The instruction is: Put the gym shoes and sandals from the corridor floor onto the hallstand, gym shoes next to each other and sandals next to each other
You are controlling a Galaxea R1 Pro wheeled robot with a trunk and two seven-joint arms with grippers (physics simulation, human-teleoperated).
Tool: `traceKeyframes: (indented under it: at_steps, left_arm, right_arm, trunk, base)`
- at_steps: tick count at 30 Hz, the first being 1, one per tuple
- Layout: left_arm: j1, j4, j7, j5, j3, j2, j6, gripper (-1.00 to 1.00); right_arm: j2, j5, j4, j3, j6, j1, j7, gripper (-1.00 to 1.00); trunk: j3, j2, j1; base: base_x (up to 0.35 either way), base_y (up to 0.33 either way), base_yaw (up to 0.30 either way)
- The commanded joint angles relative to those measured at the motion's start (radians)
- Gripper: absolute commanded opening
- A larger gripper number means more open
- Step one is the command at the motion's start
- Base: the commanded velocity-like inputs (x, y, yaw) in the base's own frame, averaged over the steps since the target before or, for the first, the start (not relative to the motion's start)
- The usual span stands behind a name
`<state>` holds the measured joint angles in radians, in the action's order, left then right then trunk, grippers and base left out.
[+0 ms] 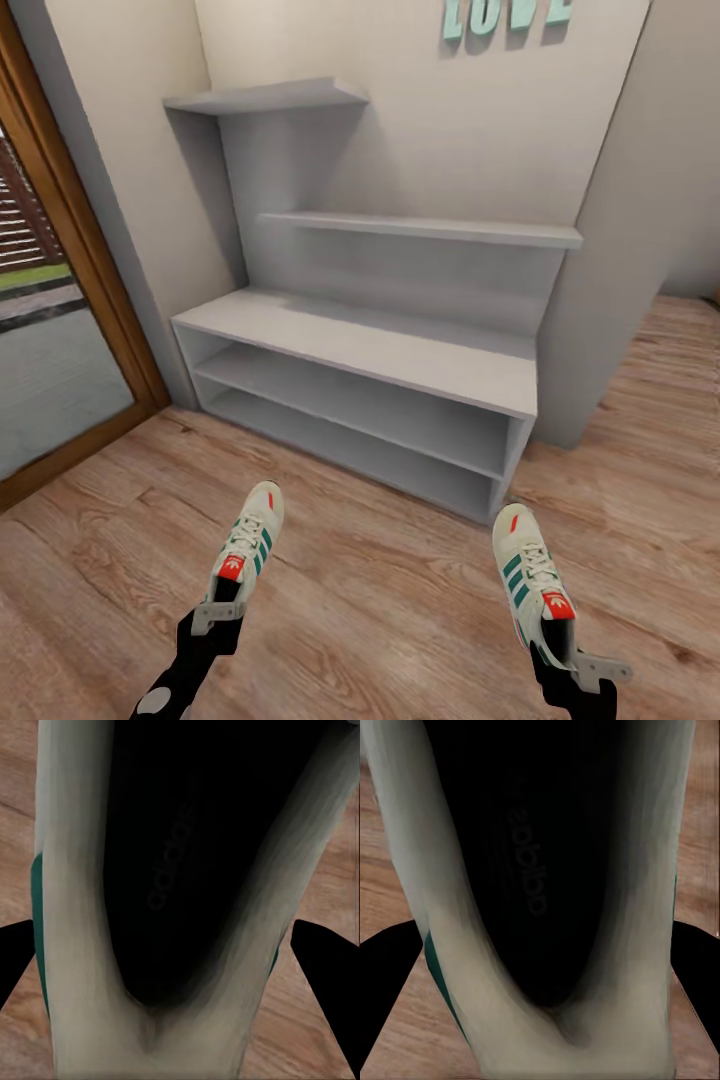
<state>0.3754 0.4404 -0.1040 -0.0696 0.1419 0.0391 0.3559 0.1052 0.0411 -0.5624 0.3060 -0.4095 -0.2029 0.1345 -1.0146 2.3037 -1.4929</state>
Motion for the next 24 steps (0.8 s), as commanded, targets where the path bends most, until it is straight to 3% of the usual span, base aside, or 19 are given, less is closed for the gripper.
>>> traceKeyframes:
  at_steps: [1, 10, 24]
  left_arm:
    - [0.000, 0.000, -0.008, -0.007, 0.008, -0.001, 0.003, -1.00]
    - [0.000, 0.000, -0.008, -0.007, 0.008, -0.001, 0.003, -1.00]
    - [0.000, 0.000, -0.008, -0.007, 0.008, -0.001, 0.003, -1.00]
  right_arm:
    - [-0.001, 0.003, 0.001, 0.007, -0.003, -0.001, 0.009, -1.00]
    - [-0.001, 0.003, 0.001, 0.007, -0.003, -0.001, 0.009, -1.00]
    - [-0.001, 0.002, 0.001, 0.007, -0.003, -0.001, 0.009, -1.00]
  trunk:
    - [-0.001, 0.000, 0.000]
    - [-0.001, 0.000, 0.000]
    - [-0.001, 0.000, 0.000]
  base:
    - [0.000, 0.000, -0.268]
    - [0.000, 0.187, -0.268]
    - [0.000, 0.017, -0.268]
